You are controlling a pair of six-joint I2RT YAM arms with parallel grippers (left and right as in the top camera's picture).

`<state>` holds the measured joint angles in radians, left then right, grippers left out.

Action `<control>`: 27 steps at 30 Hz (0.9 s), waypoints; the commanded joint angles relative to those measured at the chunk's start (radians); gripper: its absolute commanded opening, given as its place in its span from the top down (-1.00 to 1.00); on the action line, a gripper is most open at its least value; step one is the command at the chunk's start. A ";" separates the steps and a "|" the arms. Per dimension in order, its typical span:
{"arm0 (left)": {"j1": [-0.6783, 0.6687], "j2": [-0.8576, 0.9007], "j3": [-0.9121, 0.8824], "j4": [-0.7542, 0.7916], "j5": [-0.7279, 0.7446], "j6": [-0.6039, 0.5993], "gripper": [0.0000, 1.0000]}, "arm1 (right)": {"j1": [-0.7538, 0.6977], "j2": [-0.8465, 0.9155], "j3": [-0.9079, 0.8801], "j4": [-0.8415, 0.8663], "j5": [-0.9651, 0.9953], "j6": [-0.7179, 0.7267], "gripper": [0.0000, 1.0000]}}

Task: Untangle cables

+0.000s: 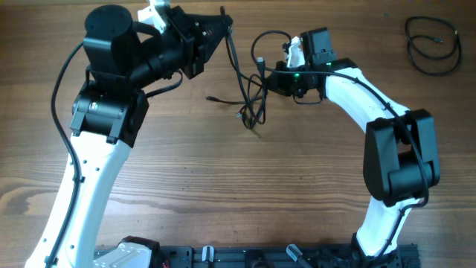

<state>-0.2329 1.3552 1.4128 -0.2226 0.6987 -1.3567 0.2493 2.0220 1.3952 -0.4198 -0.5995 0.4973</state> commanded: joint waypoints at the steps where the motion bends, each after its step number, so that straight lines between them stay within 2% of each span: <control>1: 0.000 -0.022 0.005 -0.046 -0.082 0.118 0.92 | -0.002 -0.010 -0.010 -0.036 0.029 -0.052 0.91; 5: 0.000 -0.022 0.005 -0.171 -0.198 0.202 0.92 | -0.002 -0.016 -0.010 -0.069 0.048 -0.058 0.91; 11: 0.000 -0.022 0.005 -0.395 -0.402 0.259 0.92 | -0.002 -0.027 -0.010 -0.123 0.074 -0.079 0.92; 21: 0.000 -0.022 0.005 -0.600 -0.557 0.306 0.92 | -0.002 -0.032 -0.010 -0.200 0.084 -0.106 0.91; 27: -0.001 -0.016 0.005 -0.761 -0.723 0.306 0.92 | -0.002 -0.032 -0.010 -0.203 0.084 -0.111 0.91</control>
<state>-0.2333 1.3525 1.4128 -0.9257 0.1192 -1.0763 0.2470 2.0193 1.3952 -0.6224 -0.5293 0.4084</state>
